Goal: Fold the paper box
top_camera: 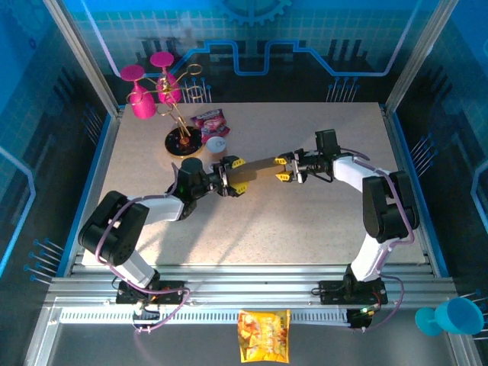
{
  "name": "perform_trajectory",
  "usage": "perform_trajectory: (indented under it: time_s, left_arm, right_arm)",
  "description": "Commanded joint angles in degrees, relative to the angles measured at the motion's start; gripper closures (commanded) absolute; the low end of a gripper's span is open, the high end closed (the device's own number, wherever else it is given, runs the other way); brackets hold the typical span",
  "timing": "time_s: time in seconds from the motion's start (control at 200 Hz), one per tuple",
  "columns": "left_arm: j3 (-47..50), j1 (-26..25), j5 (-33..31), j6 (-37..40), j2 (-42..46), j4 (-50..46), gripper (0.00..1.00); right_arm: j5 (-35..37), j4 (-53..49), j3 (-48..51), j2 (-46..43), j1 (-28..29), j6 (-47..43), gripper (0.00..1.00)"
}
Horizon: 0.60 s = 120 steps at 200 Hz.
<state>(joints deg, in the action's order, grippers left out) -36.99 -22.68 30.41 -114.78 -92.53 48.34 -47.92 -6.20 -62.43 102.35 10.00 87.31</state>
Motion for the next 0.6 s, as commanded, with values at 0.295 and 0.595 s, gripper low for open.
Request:
perform_trajectory:
  time_s: [0.295, 0.595]
  left_arm:
    - [-9.1, 12.1, 16.0, -3.8, 14.6, -37.0, 0.25]
    - [-50.5, 14.5, -9.1, 81.7, 5.8, -108.4, 0.68]
  right_arm:
    - [5.4, -10.5, 1.3, -5.5, -3.4, 2.9, 0.67]
    - [5.0, -15.7, -2.8, -3.5, -4.9, 3.0, 0.69]
